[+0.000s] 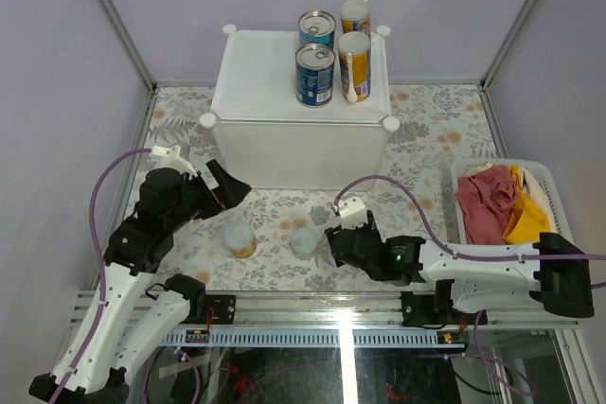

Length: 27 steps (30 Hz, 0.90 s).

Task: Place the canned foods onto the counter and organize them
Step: Pick up the canned food from the center of the board.

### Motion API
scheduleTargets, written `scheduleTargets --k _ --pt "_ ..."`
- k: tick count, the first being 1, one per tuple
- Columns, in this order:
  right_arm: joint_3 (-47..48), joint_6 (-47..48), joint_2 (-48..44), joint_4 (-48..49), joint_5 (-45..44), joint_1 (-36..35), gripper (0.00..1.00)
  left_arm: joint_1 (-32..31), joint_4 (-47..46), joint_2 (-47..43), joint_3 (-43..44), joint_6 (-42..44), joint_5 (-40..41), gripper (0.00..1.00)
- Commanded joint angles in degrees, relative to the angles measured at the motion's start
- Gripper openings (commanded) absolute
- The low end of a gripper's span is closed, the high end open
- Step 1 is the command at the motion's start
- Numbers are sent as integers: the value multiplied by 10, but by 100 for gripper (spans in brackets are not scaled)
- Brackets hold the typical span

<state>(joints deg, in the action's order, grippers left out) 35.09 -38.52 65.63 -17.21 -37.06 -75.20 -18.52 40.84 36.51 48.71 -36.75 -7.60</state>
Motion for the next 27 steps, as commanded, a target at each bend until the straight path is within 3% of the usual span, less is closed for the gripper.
scheduleTargets --k 1,14,27 --pt "105 47 -13 -18 -41 -11 10 5 -19 -7 3 6 12 100" --pt "339 142 28 -102 -21 -21 4 4 -21 -27 9 -8 60 100" --pt "662 277 180 -111 -3 -17 0 4 -20 -42 22 -17 81 100"
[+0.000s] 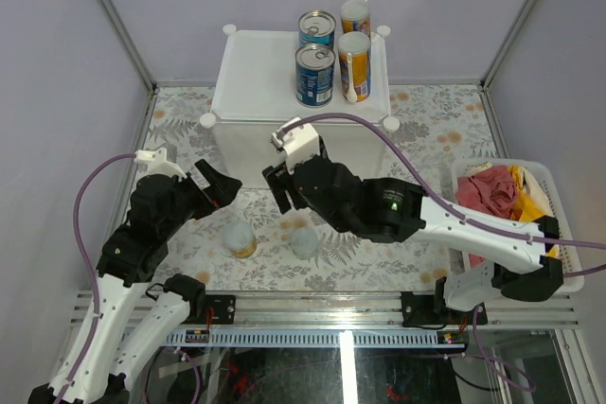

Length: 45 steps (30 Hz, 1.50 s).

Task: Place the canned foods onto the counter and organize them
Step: Pick up the canned food from the center of the board, then place the canned food on the counter.

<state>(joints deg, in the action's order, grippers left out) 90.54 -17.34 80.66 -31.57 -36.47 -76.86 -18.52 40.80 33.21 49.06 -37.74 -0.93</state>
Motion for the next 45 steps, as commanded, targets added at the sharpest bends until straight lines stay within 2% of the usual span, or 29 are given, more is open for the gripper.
scheduleTargets --k 1,10,19,28,45 --pt "132 73 45 30 -6 1 0 4 -20 -10 19 -8 15 100" --pt "396 114 205 -27 45 71 0 4 -19 -16 24 -13 16 100" --pt "536 130 316 -26 85 133 0 4 -20 -17 34 -7 18 100" --pt "548 136 348 6 90 173 0 4 -24 -7 45 6 20 100" --pt "577 105 375 -7 152 223 0 4 -49 7 28 -1 17 100"
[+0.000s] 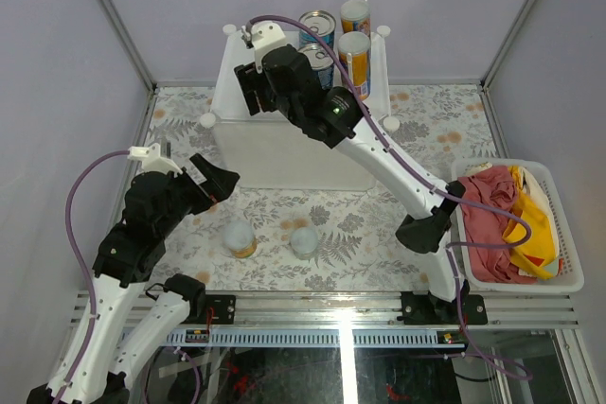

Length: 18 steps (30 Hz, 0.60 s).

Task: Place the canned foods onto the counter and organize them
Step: Place the canned food on the counter.

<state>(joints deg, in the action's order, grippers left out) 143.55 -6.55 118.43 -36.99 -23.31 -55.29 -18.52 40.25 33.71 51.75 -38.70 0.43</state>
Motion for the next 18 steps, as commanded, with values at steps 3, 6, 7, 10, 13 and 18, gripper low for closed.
scheduleTargets --k 3,6,7,10,13,18 --pt "49 -7 3 46 27 9 0 4 -47 2 -2 7 1 100" --pt "50 -10 10 40 30 11 1 4 -51 -1 -9 3 -1 100" --pt "51 -12 12 39 31 11 1 5 -52 -2 -10 2 -2 100" --pt "51 -13 16 37 32 14 2 4 -52 -6 -14 0 -1 100" --pt "54 -15 19 37 34 16 4 4 -52 -8 -16 0 -2 100" --pt "55 -17 23 33 36 21 10 4 -56 -7 -18 -1 -4 100"
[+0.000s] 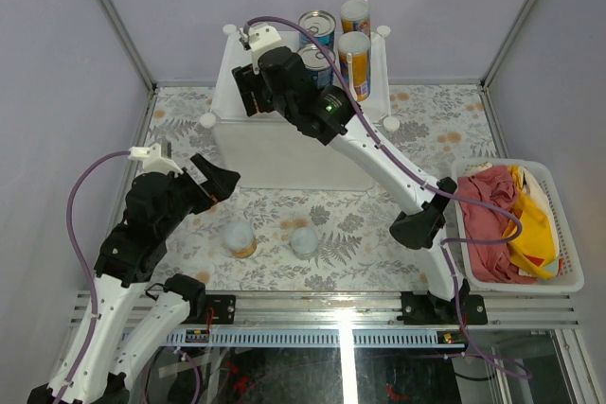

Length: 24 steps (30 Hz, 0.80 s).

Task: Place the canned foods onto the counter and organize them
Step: Place the canned food on the counter.

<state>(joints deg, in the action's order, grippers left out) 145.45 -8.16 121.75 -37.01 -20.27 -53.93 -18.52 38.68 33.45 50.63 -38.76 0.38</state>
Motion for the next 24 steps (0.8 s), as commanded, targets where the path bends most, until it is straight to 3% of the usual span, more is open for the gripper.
scheduleTargets --k 1,5,14,24 --pt "36 -2 -9 33 6 9 12 5 -40 -4 -7 0 -4 100" --pt "37 -4 -6 32 9 12 23 4 -43 1 -8 1 -8 100" --pt "37 -8 2 31 22 16 59 4 -47 6 -6 4 -9 100" --pt "37 -11 7 36 31 22 84 4 -48 10 -3 10 -7 100"
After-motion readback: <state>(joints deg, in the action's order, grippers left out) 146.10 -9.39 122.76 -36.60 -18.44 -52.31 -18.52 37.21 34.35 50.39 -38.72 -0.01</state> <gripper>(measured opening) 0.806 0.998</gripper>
